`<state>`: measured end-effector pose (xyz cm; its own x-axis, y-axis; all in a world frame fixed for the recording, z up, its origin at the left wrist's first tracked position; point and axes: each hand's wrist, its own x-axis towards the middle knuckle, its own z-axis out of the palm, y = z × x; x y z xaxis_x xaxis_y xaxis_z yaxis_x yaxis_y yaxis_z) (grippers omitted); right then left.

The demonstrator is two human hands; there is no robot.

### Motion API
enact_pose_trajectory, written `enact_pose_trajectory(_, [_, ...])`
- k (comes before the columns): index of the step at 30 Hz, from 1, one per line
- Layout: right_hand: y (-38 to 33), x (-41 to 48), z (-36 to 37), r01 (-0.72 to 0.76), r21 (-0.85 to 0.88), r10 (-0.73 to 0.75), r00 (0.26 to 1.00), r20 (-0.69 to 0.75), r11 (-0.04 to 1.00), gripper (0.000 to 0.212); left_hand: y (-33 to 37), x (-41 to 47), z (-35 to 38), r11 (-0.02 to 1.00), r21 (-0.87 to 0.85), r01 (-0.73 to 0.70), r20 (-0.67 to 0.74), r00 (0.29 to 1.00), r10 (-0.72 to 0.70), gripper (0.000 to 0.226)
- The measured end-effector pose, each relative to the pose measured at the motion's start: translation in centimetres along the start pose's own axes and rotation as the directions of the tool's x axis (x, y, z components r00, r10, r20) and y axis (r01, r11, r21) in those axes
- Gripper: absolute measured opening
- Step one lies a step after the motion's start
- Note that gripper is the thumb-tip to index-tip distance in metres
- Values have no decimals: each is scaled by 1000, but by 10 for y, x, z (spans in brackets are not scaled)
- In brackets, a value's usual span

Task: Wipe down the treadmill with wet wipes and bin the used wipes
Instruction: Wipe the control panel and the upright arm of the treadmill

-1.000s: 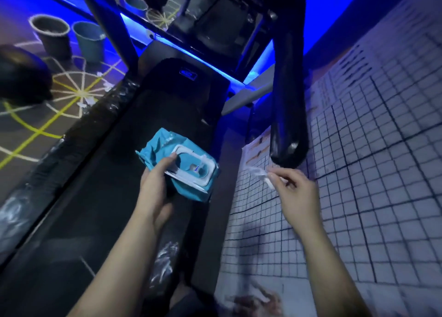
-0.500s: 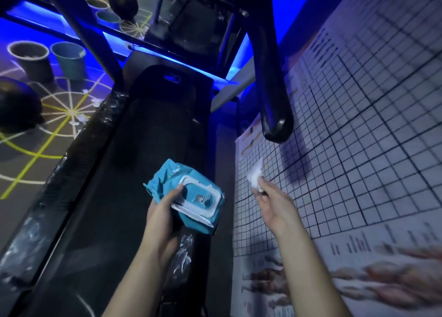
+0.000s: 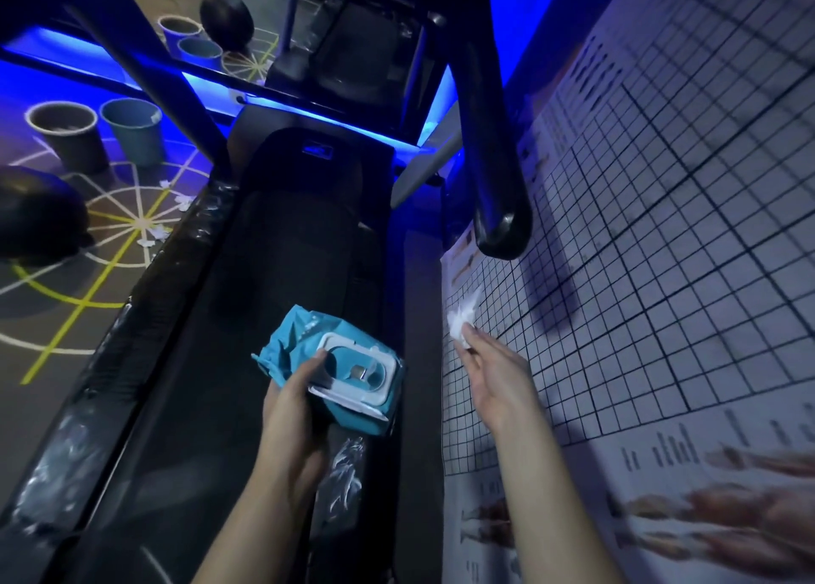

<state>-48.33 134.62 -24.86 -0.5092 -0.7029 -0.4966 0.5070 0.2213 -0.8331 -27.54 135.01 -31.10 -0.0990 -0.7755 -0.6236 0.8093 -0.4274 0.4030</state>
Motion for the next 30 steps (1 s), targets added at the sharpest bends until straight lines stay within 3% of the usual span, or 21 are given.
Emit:
enact_pose_trajectory(4, [-12,20,-2,6,23,-6,1000,3,1000,6,-3,3,14,998,55,-23,17,1000,22,52])
enact_pose_trajectory(11, [-37,66,8,53,-33,-51,997,51,998,8,-20,14,21,997,3,-74,-40,996,74,55])
enact_pose_trajectory(16, [-45,85,14,102,-108,-96,994,61,989,33,-19,27,21,1000,-10,-27,-55,998,26,50])
enact_pose_trajectory(21, [-46,78,43,156,-119,-152,987,45,981,34,7,46,30,999,-7,41,17,999,-41,47])
enact_pose_trajectory(24, [-49,73,62,208,-219,-211,977,9,953,30,17,54,34,997,-43,64,44,997,-62,55])
enact_pose_trajectory(27, [-63,72,75,338,-378,-358,933,19,862,26,20,57,35,997,-42,68,51,997,-66,48])
enact_pose_trajectory(30, [-86,78,85,473,-656,-519,843,142,588,25,19,54,38,995,-30,98,71,993,-96,40])
